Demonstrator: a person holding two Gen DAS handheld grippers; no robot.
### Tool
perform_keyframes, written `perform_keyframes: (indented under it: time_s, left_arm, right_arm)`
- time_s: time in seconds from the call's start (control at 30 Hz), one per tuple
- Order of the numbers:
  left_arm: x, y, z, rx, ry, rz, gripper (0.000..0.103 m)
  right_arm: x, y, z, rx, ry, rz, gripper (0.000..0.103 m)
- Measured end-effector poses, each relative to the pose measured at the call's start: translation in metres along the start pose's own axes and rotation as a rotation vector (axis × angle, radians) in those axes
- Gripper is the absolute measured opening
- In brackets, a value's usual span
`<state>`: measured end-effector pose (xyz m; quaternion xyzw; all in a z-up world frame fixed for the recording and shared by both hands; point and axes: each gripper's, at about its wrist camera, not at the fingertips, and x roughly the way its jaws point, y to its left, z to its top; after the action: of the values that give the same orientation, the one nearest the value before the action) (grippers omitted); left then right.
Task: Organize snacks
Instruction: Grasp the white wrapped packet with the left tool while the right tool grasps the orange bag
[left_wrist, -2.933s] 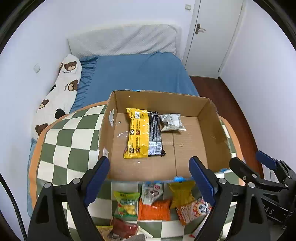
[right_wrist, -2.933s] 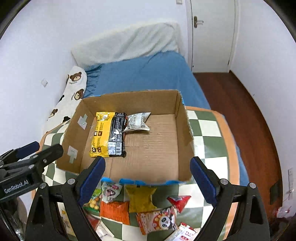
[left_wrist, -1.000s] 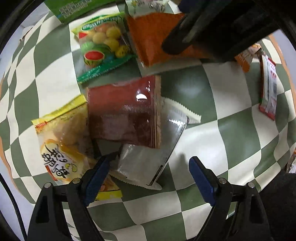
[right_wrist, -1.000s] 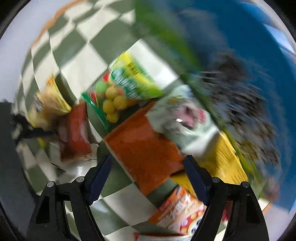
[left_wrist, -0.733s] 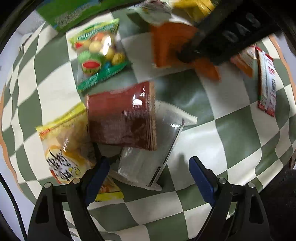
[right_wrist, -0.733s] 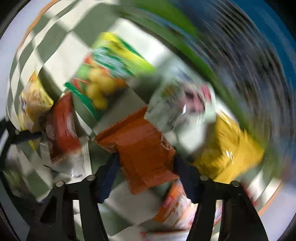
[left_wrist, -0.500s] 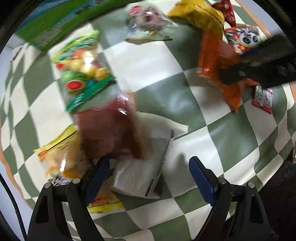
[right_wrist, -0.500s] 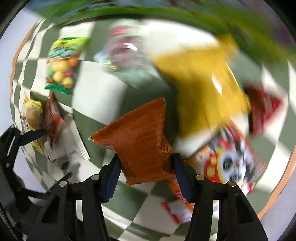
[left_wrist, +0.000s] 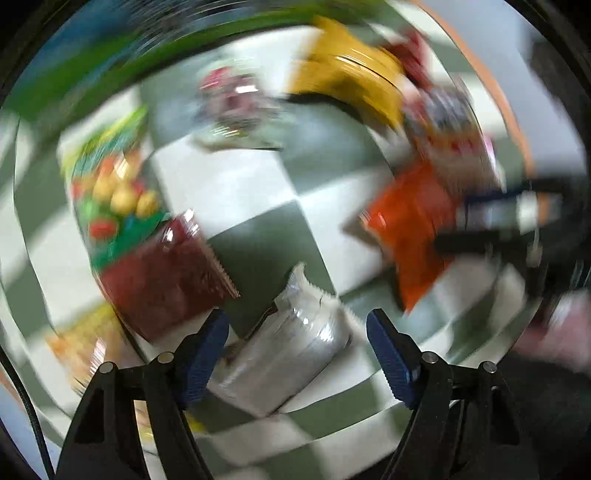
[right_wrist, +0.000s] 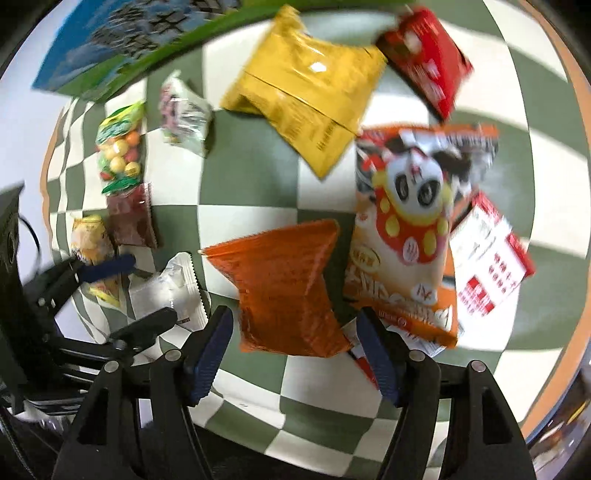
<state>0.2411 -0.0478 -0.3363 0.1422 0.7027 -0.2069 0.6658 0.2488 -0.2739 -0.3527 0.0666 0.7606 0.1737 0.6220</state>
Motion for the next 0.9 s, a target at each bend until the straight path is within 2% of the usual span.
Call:
perform_keyframes:
  time_s: [0.07, 0.13, 0.17, 0.23, 0.27, 0.33, 0.43, 0.57, 0.63, 0.67, 0.73, 0.8, 0.87, 0.9]
  left_arm:
    - [0.005, -0.022, 0.001, 0.150, 0.042, 0.047, 0.076]
    - [0.015, -0.035, 0.002, 0.227, 0.083, 0.068, 0.076]
    - [0.024, -0.040, 0.004, 0.223, 0.105, 0.070, 0.073]
    - [0.037, -0.040, 0.007, 0.196, 0.131, 0.091, 0.055]
    - [0.042, -0.040, 0.006, 0.164, 0.128, 0.112, 0.054]
    - [0.042, -0.036, 0.008, 0.094, 0.107, 0.095, 0.052]
    - [0.037, 0.003, 0.006, -0.179, 0.081, 0.065, 0.051]
    - [0.032, 0.052, 0.000, -0.603, 0.051, -0.093, 0.053]
    - [0.033, 0.061, -0.004, -0.689, 0.037, -0.176, 0.053]
    - [0.037, 0.062, -0.004, -0.666, 0.047, -0.196, 0.053]
    - [0.041, 0.049, 0.005, -0.538, 0.085, -0.172, 0.055]
    - [0.049, 0.022, 0.011, -0.389, 0.148, -0.103, 0.056]
    - [0.051, 0.010, 0.017, -0.363, 0.140, -0.049, 0.056]
    - [0.051, 0.008, 0.019, -0.398, 0.128, -0.044, 0.055]
  right_arm:
    - [0.000, 0.005, 0.000, -0.010, -0.008, 0.002, 0.072]
    - [-0.008, 0.004, 0.002, -0.018, -0.018, -0.007, 0.072]
    - [-0.005, 0.008, 0.002, -0.035, -0.013, -0.039, 0.072]
    - [-0.004, 0.007, 0.000, -0.040, -0.017, -0.057, 0.072]
    - [-0.003, 0.006, -0.002, -0.034, -0.008, -0.055, 0.072]
    - [-0.004, 0.006, -0.005, -0.020, -0.018, -0.043, 0.072]
    - [-0.003, 0.007, -0.007, 0.005, -0.036, -0.031, 0.072]
    - [0.012, 0.019, 0.000, 0.041, -0.059, -0.008, 0.072]
    - [0.023, 0.025, 0.004, 0.048, -0.059, -0.021, 0.059]
    - [0.027, 0.024, 0.007, 0.059, -0.055, -0.016, 0.046]
    - [0.031, 0.025, 0.008, 0.083, -0.031, 0.010, 0.046]
    - [0.028, 0.024, 0.011, 0.084, -0.010, 0.046, 0.045]
    - [0.030, 0.025, 0.013, 0.069, 0.024, 0.071, 0.046]
    - [0.029, 0.027, 0.014, 0.062, 0.028, 0.067, 0.047]
